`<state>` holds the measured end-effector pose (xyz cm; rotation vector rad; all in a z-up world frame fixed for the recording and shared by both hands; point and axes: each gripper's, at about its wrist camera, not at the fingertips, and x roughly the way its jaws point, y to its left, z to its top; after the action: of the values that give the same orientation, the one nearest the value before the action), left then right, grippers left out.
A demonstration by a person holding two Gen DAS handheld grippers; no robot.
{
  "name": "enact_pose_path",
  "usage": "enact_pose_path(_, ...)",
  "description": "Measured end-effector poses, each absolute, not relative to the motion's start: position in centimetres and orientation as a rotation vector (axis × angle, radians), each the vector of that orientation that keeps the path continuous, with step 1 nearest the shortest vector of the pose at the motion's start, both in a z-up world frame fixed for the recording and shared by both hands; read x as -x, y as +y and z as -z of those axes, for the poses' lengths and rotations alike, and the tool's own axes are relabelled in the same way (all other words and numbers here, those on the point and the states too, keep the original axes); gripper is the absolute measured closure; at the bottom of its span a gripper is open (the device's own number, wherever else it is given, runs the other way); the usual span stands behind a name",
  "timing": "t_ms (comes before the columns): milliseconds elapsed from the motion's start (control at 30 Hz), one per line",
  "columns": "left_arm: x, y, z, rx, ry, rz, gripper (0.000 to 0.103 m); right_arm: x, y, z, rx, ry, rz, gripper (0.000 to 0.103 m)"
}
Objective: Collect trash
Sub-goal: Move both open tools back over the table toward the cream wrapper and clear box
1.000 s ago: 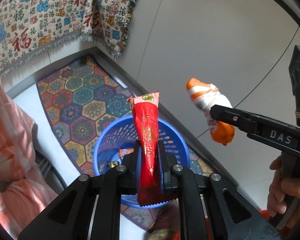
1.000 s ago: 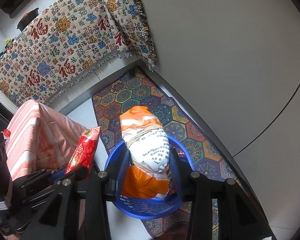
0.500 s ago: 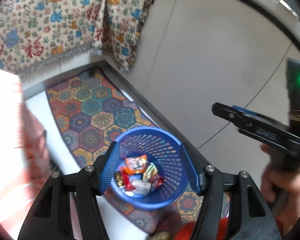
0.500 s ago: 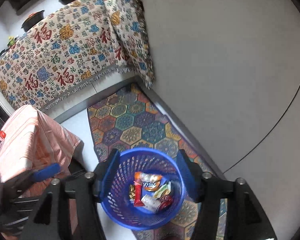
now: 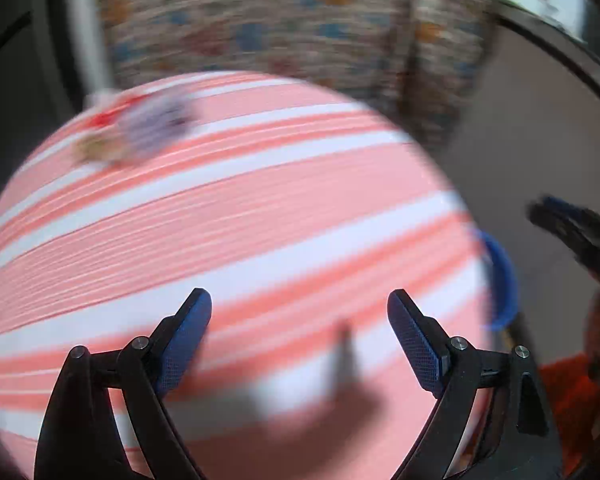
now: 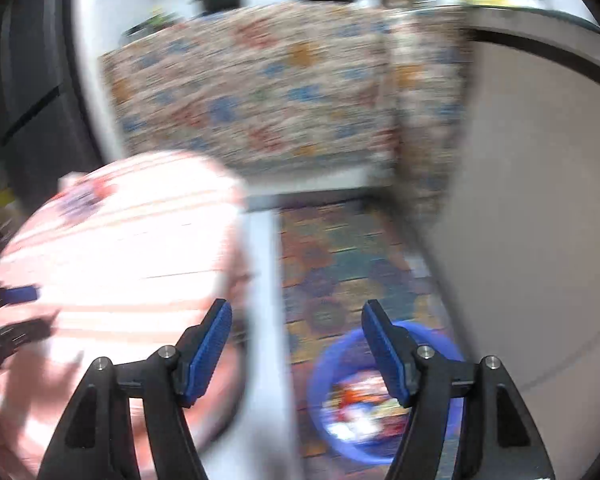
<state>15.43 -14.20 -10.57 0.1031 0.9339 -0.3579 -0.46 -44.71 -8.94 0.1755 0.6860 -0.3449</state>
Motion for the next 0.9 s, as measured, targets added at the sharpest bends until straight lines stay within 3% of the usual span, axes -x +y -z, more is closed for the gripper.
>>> enact_pose_path(300, -21.9, -1.6, 14.2, -0.078, 0.929, 0.080, 0.012, -11.8, -27.9, 13.4, -0.034, 0.874, 0.085, 0.034)
enact_pose_path(367, -23.0, 0.0, 14.5, -0.052, 0.916, 0.085, 0.009, -13.7, -25.5, 14.0, 0.043, 0.868, 0.110, 0.029)
enact_pose_path(500, -25.5, 1.1, 14.7, -0.067, 0.931, 0.093, 0.000, -16.3, -23.8, 14.0, 0.038, 0.871, 0.119, 0.030)
enact_pose_path(567, -26.4, 1.6, 14.8, -0.090, 0.925, 0.125, 0.000, -17.9, -23.4, 14.0, 0.012, 0.873, 0.138, 0.022)
enact_pose_path(733, -27.8, 3.4, 14.6, -0.072, 0.928, 0.134, 0.000, -22.3, -22.1, 14.4, -0.026, 0.858, 0.189, 0.015)
enact_pose_path(900, -27.9, 3.9, 14.6, -0.067, 0.929, 0.120, 0.000, -27.0, -20.3, 13.7, -0.048, 0.849, 0.201, 0.015)
